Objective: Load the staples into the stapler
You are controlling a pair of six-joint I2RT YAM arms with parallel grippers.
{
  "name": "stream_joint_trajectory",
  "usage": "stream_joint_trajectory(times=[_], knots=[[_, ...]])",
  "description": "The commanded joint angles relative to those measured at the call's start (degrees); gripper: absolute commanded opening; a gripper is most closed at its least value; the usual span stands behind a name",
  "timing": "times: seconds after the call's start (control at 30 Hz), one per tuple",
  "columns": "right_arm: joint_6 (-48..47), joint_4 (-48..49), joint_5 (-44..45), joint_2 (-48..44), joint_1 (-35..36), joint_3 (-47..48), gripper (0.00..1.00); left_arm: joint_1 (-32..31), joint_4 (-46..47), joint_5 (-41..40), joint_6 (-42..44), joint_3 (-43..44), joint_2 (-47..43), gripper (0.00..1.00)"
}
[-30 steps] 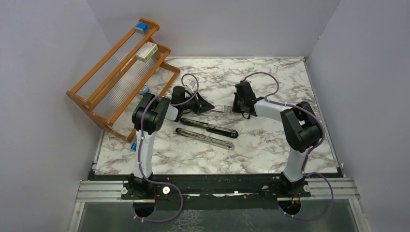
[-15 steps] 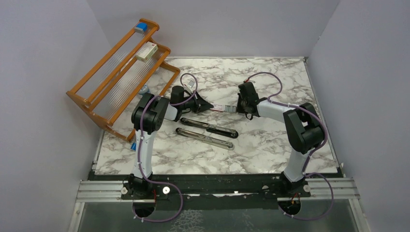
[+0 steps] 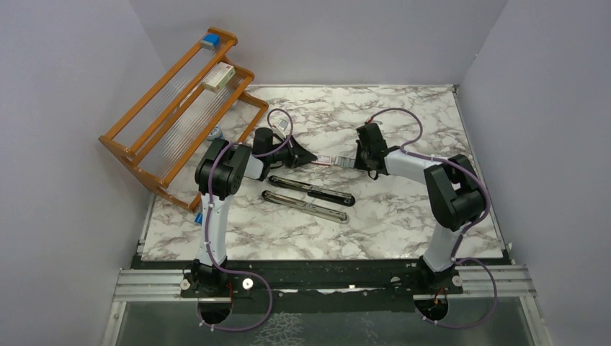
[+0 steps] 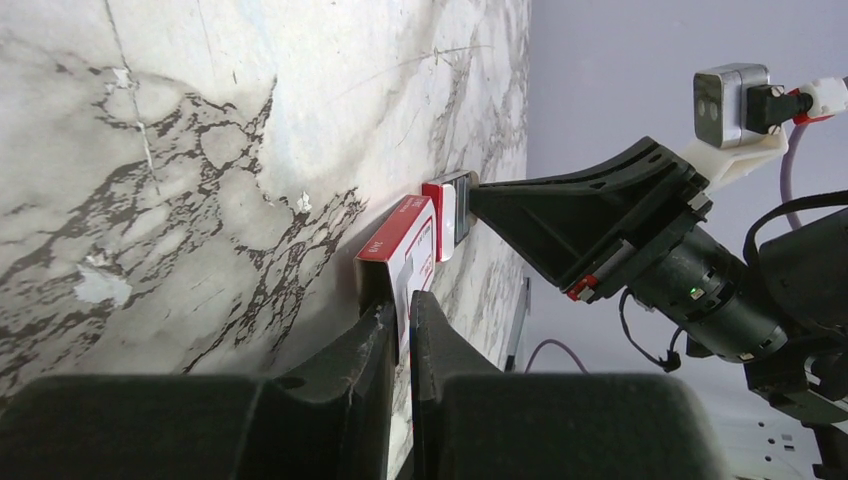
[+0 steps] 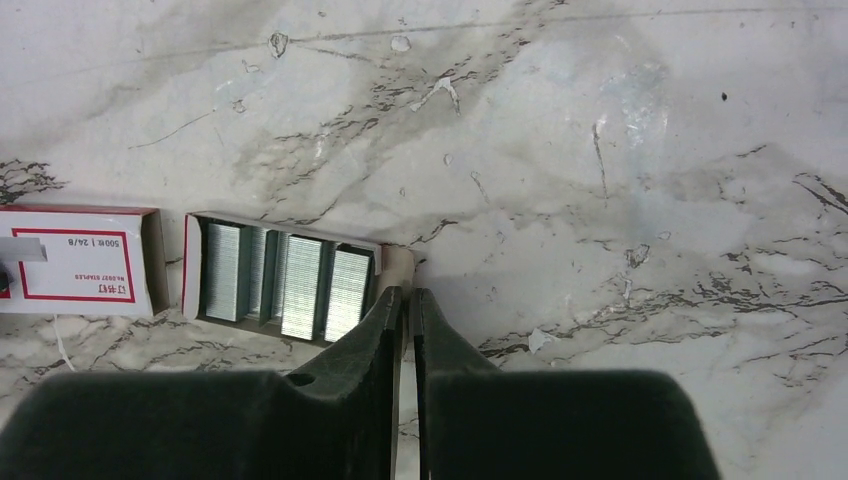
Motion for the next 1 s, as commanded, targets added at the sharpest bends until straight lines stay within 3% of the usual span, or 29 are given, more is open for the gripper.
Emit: stream_joint_trajectory(times=[0.0, 0.17, 0.5, 0.57, 0.97], knots=[[0.14, -0.39, -0.65, -3.06, -0.37, -1.28, 0.14, 0.29, 1.95, 1.86, 0.82, 0.63, 0.8, 0.17], [-0.22, 1.82, -2.4, -5.45, -0.39, -2.62, 0.2, 0.29, 1.98, 1.62, 1.09, 0.43, 0.07, 0.29], [-1.07, 1.54, -1.46, -9.0, -0.43, -3.1, 0.22, 1.31, 1.84, 0.67, 1.85, -0.58, -1.93, 0.41], [-1.19, 1.5, -1.3, -9.38, -0.43, -3.24, 0.22, 1.61, 1.22, 0.39, 2.19, -0.69, -2.31, 0.5], [-1.71, 1.43, -1.12, -10.25, -0.42, -4.1, 0.22, 1.64, -10.2, -2.81, 8.86, 0.21, -4.65, 0.61]])
